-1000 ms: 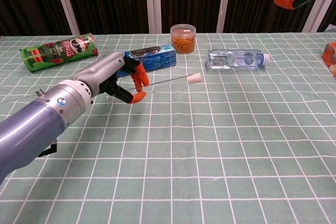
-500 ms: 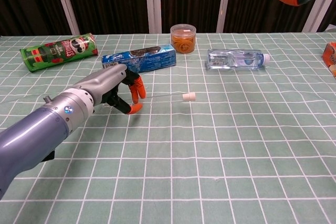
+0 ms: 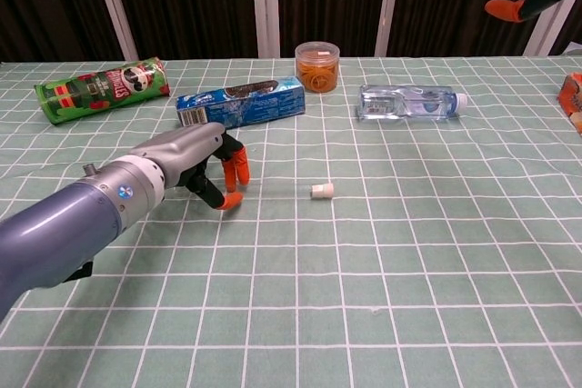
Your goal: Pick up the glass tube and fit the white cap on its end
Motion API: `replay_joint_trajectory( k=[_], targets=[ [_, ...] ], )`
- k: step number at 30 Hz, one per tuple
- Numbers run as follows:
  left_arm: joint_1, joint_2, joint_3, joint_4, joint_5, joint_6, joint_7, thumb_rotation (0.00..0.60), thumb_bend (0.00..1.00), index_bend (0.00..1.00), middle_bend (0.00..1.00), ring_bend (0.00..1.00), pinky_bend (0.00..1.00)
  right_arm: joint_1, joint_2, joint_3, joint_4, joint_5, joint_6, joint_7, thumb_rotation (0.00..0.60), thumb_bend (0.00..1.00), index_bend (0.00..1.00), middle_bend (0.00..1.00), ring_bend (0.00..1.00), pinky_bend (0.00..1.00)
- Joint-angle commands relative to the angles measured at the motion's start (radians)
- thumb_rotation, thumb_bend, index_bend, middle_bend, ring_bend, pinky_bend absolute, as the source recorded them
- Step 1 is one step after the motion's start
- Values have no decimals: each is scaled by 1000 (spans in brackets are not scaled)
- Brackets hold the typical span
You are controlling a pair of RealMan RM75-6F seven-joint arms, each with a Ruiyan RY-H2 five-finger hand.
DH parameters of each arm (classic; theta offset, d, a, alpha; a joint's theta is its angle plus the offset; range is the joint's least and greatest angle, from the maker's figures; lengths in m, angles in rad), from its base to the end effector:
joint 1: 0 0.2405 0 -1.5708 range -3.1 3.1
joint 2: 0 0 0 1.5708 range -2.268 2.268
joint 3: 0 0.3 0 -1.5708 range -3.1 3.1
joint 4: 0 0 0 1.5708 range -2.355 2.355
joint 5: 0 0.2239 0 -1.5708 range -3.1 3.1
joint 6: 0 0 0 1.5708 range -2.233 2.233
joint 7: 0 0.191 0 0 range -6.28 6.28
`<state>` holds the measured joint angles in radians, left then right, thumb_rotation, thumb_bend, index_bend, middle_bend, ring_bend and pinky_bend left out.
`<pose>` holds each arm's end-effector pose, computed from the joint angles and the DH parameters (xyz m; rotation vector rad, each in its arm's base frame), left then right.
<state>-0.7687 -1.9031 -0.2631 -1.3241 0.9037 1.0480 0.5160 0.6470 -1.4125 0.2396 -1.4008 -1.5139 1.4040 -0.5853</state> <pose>-0.1291 0.4024 -0.1430 -1.7238 -1.1376 -0.9252 -0.1578 -0.4226 0.1004 1.5569 -0.0762 1.0062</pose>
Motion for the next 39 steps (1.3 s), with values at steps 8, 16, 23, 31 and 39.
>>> replay_joint_trajectory(
  k=[8, 16, 23, 31, 39],
  targets=[
    [-1, 47, -14, -90, -49, 26, 57, 600, 400, 350, 336, 82, 0, -17, 6, -8, -17, -7, 13, 2, 600, 321, 136, 37, 26, 47],
    [76, 180, -43, -291, -20, 146, 9, 600, 380, 286, 227, 48, 0, -129, 50, -42, -90, 13, 108, 73, 600, 320, 101, 26, 14, 47],
    [222, 406, 79, -447, 247, 272, -121, 600, 273, 210, 155, 9, 0, -289, 124, -115, -182, 39, 202, 256, 600, 320, 31, 16, 5, 47],
    [415, 603, 267, -443, 502, 455, -296, 600, 175, 120, 60, 0, 0, -459, 229, -219, -253, 81, 245, 443, 600, 304, 0, 0, 0, 1],
    [594, 737, 373, -353, 589, 619, -542, 600, 175, 102, 53, 0, 0, -556, 269, -244, -203, 69, 309, 531, 600, 299, 0, 0, 0, 0]
  ],
)
